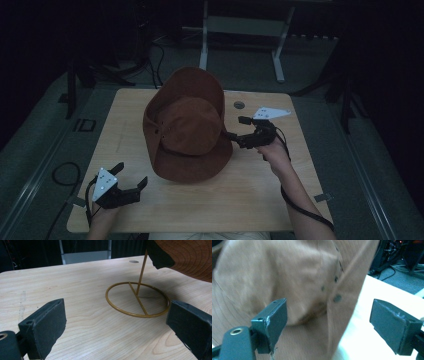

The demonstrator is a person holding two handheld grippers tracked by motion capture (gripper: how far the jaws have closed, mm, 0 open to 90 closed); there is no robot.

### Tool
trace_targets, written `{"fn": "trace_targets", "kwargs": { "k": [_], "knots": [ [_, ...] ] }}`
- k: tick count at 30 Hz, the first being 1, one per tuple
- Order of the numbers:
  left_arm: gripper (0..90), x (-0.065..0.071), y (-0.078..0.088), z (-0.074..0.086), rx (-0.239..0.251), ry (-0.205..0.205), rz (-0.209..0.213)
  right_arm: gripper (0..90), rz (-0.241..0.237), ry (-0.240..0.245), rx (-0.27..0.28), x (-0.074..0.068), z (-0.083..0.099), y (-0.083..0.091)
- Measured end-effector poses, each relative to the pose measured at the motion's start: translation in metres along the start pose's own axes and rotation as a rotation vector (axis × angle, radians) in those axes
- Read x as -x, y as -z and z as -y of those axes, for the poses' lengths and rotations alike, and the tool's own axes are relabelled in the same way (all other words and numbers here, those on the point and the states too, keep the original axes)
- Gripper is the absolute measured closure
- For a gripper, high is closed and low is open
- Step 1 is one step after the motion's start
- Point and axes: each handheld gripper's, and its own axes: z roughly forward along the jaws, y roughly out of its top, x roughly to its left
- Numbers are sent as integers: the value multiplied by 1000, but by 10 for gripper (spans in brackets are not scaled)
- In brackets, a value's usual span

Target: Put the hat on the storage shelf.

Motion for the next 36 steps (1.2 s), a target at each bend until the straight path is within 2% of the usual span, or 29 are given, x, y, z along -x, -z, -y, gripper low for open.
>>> {"fn": "trace_targets", "kwargs": {
  "k": [7,8,15,19,26,27,28,29,32,33,36],
  "knots": [
    [35,0,0,0,-12,3,3,146,0,-28,-29,11,33,7],
    [35,0,0,0,-12,3,3,146,0,-28,-29,11,33,7],
    [35,-1,-1,1,-18,2,-1,146,32,-61,-63,22,64,19],
    [35,-1,-3,2,-27,-1,5,146,63,-69,-63,24,82,24],
    [35,-1,-5,3,-45,-7,16,146,69,-110,-77,27,113,32],
    [35,-1,-5,3,-45,-7,16,146,69,-110,-77,27,113,32],
    [35,0,-6,4,-51,-9,26,145,72,-124,-88,28,123,35],
    [36,0,-6,4,-51,-9,26,145,72,-124,-88,28,123,35],
    [35,1,-7,4,-55,-8,29,145,92,-126,-96,28,132,41],
    [35,1,-7,4,-59,-10,29,145,122,-116,-105,28,136,45],
    [35,0,-8,5,-57,-1,37,145,147,-132,-90,28,140,50]
  ]
}}
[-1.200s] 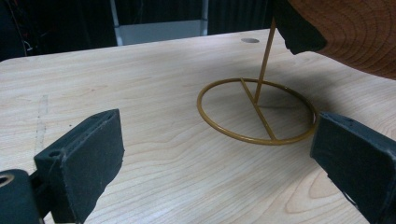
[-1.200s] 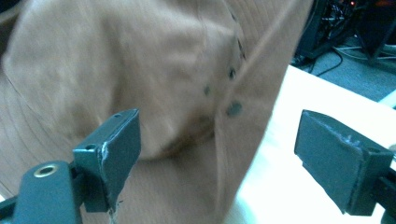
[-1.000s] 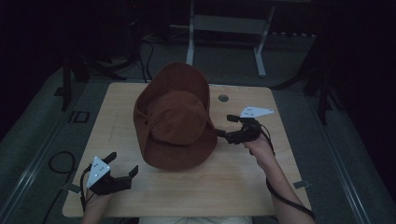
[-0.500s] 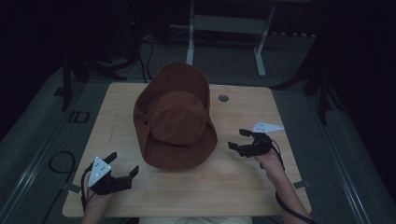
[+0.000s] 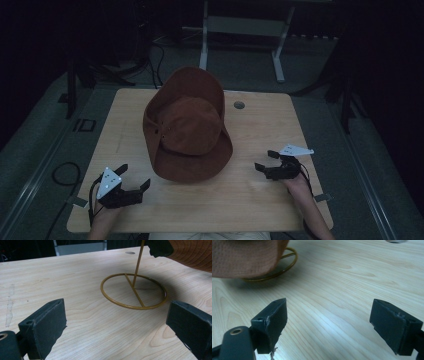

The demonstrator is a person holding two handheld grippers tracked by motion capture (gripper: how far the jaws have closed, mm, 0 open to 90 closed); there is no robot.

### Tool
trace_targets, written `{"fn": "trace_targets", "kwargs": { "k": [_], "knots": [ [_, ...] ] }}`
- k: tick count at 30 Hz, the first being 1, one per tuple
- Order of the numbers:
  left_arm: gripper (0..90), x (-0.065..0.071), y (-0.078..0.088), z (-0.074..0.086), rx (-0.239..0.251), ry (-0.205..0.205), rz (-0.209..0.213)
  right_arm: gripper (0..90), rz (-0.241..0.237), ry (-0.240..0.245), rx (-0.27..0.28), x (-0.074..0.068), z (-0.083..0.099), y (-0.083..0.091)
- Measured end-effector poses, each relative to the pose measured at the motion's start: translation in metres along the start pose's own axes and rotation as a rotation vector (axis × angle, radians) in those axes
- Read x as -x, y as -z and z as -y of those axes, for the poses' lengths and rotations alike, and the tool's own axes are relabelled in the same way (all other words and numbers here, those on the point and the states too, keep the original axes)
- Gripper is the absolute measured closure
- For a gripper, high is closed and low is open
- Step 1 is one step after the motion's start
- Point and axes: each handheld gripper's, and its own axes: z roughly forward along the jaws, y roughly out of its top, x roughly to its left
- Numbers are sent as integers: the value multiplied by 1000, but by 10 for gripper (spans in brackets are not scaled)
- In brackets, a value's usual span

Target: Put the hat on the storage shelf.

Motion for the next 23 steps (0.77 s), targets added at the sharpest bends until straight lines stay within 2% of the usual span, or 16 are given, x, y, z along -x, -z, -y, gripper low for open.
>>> {"fn": "trace_targets", "kwargs": {
  "k": [3,4,5,6,10,11,13,14,15,16,19,23],
  "knots": [
    [35,-2,0,1,-7,9,4,145,28,-23,10,3,6,7],
    [35,-2,0,1,-9,11,3,145,51,-17,0,3,10,11],
    [35,-2,0,1,-9,11,3,145,51,-17,0,3,10,11],
    [35,-2,-1,2,-10,14,1,145,79,-13,-1,4,14,16],
    [35,-4,-1,2,-7,15,-6,145,128,-35,14,5,23,25],
    [35,-4,-1,2,-7,15,-6,145,128,-35,14,5,23,25],
    [35,-4,0,2,-5,22,-9,145,168,-41,11,7,29,30],
    [35,-5,1,2,1,27,-9,145,168,-41,11,7,29,30],
    [35,-5,1,2,5,33,-9,145,186,-41,4,8,30,31],
    [35,-6,1,2,11,38,-14,146,217,-63,19,10,33,32],
    [35,-6,1,3,9,35,-18,146,239,-53,18,11,35,30],
    [35,-4,0,3,1,25,-20,146,238,-47,2,10,35,27]
  ]
}}
